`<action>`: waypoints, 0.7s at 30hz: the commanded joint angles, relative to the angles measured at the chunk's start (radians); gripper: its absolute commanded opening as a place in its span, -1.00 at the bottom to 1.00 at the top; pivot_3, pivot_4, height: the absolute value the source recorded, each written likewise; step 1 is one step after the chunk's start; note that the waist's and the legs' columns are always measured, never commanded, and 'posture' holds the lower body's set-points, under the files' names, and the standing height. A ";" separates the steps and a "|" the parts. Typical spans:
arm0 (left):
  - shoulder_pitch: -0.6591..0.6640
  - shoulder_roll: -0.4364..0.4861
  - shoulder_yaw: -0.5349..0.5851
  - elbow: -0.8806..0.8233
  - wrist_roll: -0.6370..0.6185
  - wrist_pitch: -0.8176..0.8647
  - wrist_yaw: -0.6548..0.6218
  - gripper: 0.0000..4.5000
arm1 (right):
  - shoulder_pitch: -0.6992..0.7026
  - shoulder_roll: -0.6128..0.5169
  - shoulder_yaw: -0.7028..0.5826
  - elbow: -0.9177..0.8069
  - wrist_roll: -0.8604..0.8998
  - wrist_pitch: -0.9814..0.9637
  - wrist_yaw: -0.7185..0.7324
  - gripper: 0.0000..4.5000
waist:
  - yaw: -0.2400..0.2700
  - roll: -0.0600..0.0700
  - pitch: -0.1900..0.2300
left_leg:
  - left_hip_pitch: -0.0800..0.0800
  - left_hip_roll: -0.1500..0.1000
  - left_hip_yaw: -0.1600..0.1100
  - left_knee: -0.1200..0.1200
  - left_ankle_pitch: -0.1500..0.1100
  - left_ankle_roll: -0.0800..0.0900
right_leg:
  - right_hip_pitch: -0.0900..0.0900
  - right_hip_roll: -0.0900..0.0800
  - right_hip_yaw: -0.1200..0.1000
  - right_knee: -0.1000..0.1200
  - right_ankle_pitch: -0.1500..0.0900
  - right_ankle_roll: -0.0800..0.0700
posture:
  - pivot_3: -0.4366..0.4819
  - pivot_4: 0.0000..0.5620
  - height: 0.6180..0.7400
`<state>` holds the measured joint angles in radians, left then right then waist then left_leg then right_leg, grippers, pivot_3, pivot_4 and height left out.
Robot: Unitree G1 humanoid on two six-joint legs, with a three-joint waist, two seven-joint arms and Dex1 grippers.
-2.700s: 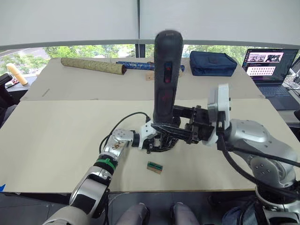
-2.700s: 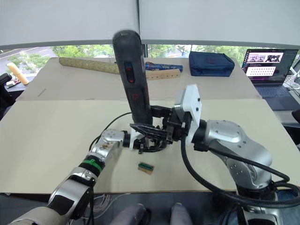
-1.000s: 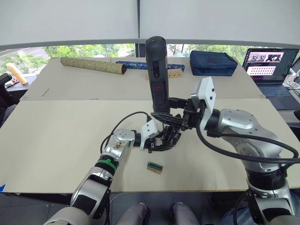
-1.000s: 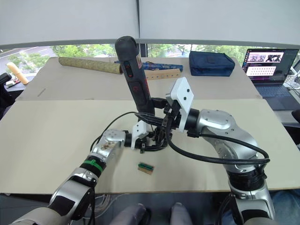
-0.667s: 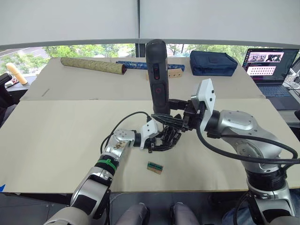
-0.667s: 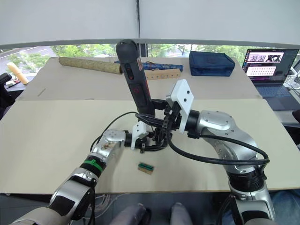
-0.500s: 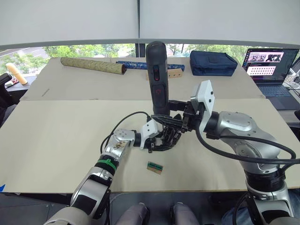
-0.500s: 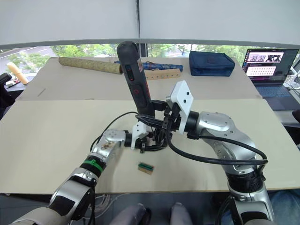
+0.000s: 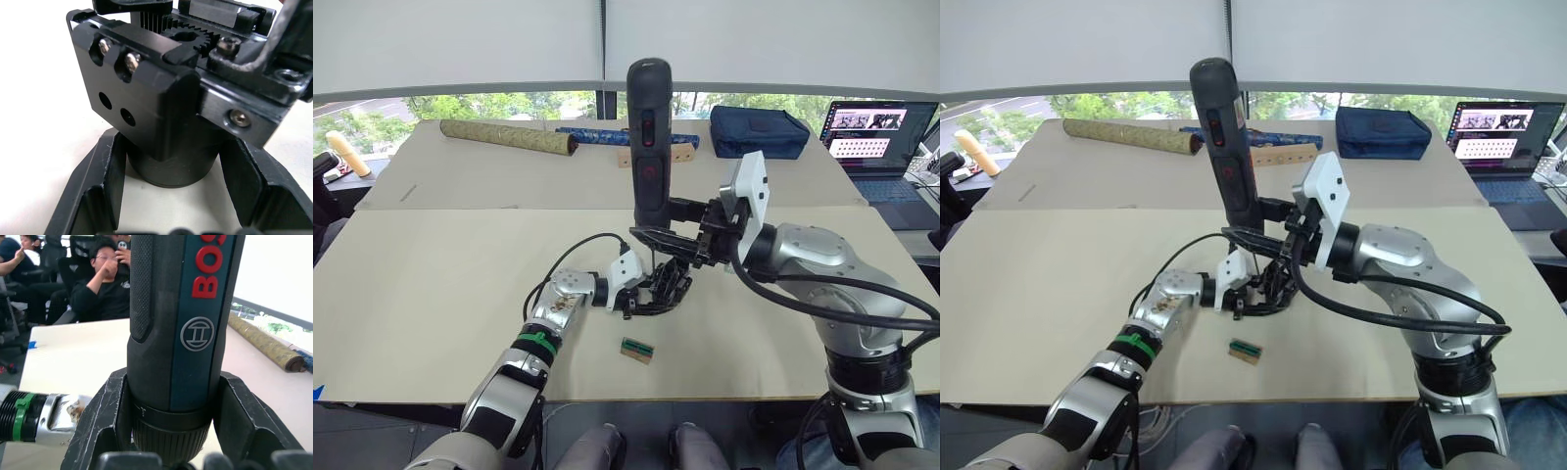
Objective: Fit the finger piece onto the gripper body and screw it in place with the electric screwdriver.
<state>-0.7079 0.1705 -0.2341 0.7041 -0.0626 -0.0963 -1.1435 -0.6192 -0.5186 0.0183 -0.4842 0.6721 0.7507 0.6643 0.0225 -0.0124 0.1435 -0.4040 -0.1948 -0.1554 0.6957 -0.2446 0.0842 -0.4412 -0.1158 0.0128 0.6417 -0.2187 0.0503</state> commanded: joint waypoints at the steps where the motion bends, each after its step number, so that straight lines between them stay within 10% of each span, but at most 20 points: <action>1: -0.009 -0.010 0.000 -0.003 -0.003 -0.016 0.006 0.02 | -0.035 0.000 -0.050 -0.058 0.050 0.017 -0.026 -0.15 | 0.000 0.000 0.000 | 0.000 0.000 0.000 0.000 0.000 0.000 | 0.000 0.000 0.000 0.000 0.000 0.000 | -0.05 -0.47 1.00; 21: -0.016 -0.013 0.000 0.019 0.000 -0.035 0.005 0.02 | -0.068 -0.040 -0.037 -0.093 0.072 0.032 -0.031 -0.15 | -0.001 0.000 0.000 | 0.000 0.000 0.000 0.000 0.000 0.000 | 0.000 0.000 0.000 0.000 0.000 0.000 | -0.05 -0.47 1.00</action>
<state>-0.7095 0.1682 -0.2342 0.7208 -0.0615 -0.1258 -1.1436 -0.6592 -0.5484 0.0142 -0.5395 0.7302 0.8053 0.6294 0.0220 -0.0124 0.1435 -0.4041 -0.1948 -0.1553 0.6958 -0.2446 0.0842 -0.4413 -0.1159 0.0128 0.6417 -0.2187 0.0503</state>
